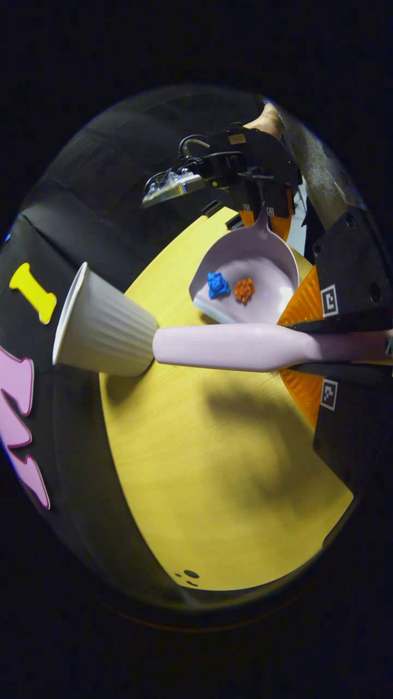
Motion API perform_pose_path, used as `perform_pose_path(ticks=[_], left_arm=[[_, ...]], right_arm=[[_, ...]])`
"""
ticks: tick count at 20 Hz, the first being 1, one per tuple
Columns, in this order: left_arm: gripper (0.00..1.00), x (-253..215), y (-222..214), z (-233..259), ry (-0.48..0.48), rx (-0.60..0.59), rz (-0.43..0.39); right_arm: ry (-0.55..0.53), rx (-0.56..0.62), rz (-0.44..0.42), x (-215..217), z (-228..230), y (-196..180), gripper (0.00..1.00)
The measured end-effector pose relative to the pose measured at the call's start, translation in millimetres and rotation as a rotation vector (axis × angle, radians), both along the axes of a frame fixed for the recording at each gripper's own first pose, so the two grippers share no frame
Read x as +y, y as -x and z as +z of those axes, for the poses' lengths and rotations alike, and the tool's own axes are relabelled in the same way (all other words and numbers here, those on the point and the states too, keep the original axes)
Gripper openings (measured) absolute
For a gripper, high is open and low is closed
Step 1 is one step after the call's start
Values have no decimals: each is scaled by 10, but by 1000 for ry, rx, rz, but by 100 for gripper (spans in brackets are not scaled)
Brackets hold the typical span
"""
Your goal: Pick up the small broom and dustpan from the desktop, sweep the trash into the dustpan with the broom, and then empty the trash into the garbage bin.
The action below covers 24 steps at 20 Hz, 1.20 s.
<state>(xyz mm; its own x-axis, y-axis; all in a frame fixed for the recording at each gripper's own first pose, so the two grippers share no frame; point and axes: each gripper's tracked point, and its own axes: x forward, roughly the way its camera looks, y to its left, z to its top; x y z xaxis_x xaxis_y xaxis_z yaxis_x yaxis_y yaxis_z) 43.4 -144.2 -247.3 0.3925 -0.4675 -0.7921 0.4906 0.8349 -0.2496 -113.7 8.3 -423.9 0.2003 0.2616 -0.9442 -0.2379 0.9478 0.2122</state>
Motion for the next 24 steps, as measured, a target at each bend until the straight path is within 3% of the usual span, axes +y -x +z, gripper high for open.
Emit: perform_pose_path(ticks=[1, 2, 5, 9, 13, 15, 16, 17, 18, 19, 23, 24], left_arm=[[27, 174, 9, 26, -43, -37, 34], [27, 264, 11, 12, -58, -44, 47], [27, 507, 125, -175, -58, -8, 90], [26, 639, 239, -367, -47, 24, 97], [27, 845, 325, -520, -38, 55, 85], [27, 923, 303, -568, -35, 63, 85], [27, 978, 311, -589, -30, 66, 86], [27, 1017, 314, -595, -29, 65, 87], [27, 1078, 301, -621, -29, 64, 90], [27, 1121, 305, -632, -28, 66, 94], [27, 1312, 290, -676, -30, 73, 112], [27, 1343, 276, -688, -33, 72, 113]], right_arm=[[31, -6, -36, 26, 20, -63, 34], [47, -12, -53, 4, 31, -110, 37], [105, -50, -152, -31, 88, -322, 37], [126, -103, -277, 65, 11, -402, 37], [245, -189, -342, 156, -279, -456, 37], [342, -200, -291, 91, -360, -433, 41], [408, -190, -238, -4, -394, -408, 37], [436, -180, -212, -50, -357, -408, 40], [468, -157, -168, -116, -275, -409, 36], [485, -139, -142, -152, -221, -421, 39], [593, -36, 38, -324, -30, -457, 34], [610, -13, 76, -348, 25, -439, 36]])
